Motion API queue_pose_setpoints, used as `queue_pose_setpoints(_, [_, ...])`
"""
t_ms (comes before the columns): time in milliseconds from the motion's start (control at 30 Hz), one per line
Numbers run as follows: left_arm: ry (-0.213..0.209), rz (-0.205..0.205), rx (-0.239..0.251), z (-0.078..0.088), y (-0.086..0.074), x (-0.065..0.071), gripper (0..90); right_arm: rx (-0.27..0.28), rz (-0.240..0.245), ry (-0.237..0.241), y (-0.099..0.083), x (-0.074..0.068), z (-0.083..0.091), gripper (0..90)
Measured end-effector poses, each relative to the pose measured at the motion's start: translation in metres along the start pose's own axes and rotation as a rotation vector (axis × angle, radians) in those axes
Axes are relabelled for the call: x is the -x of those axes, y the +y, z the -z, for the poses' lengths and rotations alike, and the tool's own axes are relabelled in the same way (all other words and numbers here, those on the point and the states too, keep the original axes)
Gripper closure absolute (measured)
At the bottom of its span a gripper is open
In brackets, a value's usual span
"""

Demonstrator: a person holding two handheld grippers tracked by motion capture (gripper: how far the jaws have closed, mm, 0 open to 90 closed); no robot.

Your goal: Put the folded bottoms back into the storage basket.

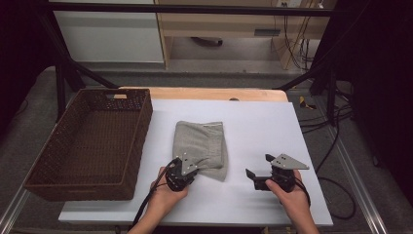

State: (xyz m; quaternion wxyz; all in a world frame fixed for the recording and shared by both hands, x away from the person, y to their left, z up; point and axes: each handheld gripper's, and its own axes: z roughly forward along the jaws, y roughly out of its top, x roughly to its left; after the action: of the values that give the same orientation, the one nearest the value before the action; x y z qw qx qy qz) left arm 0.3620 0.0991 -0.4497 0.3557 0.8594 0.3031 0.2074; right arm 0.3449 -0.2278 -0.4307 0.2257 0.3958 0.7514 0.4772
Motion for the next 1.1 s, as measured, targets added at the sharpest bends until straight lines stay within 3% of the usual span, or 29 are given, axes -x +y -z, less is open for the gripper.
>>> queue_pose_setpoints(167, [-0.014,-0.003,0.004,0.011,-0.003,0.000,84.4,-0.008,0.004,0.021,0.000,-0.006,-0.001,7.2])
queue_pose_setpoints(267, [-0.030,0.025,0.018,0.025,-0.006,-0.001,84.4,-0.006,-0.025,0.052,0.000,-0.010,-0.003,8.1])
queue_pose_setpoints(300, [-0.035,0.031,0.023,0.029,-0.006,0.000,84.4,-0.036,-0.049,0.081,-0.001,-0.014,-0.006,8.7])
queue_pose_setpoints(333, [-0.040,0.029,0.024,0.033,-0.006,0.002,84.4,-0.036,-0.049,0.081,-0.001,-0.014,-0.006,8.7])
queue_pose_setpoints(400, [-0.048,0.025,0.023,0.038,-0.007,0.008,84.4,-0.072,-0.033,0.104,0.005,-0.024,-0.007,9.9])
queue_pose_setpoints(500, [-0.061,-0.002,-0.005,0.044,-0.016,0.028,84.3,-0.087,-0.002,0.135,0.009,-0.040,-0.007,10.5])
queue_pose_setpoints(533, [-0.061,-0.002,-0.005,0.044,-0.016,0.028,84.3,-0.090,0.012,0.148,0.009,-0.046,-0.007,10.5])
queue_pose_setpoints(600, [-0.048,-0.024,-0.011,0.047,-0.021,0.036,83.6,-0.094,0.029,0.171,0.004,-0.057,-0.011,10.7])
queue_pose_setpoints(633, [-0.036,-0.010,0.000,0.050,-0.023,0.038,82.6,-0.101,0.042,0.181,0.001,-0.061,-0.013,10.9])
queue_pose_setpoints(667, [-0.036,-0.010,0.000,0.050,-0.023,0.038,80.1,-0.118,0.060,0.184,-0.002,-0.066,-0.016,11.0])
queue_pose_setpoints(700, [-0.048,0.021,0.007,0.051,-0.022,0.036,72.3,-0.133,0.076,0.185,-0.003,-0.070,-0.018,11.2])
queue_pose_setpoints(733, [-0.060,0.080,0.044,0.056,-0.018,0.034,64.2,-0.138,0.087,0.188,-0.004,-0.073,-0.020,11.2])
queue_pose_setpoints(900, [-0.033,0.071,0.112,0.067,-0.011,0.028,48.0,-0.185,0.108,0.205,-0.009,-0.083,-0.029,14.5])
queue_pose_setpoints(1100, [0.020,0.092,0.116,0.066,-0.015,0.014,38.4,-0.228,0.133,0.222,-0.013,-0.089,-0.037,21.3])
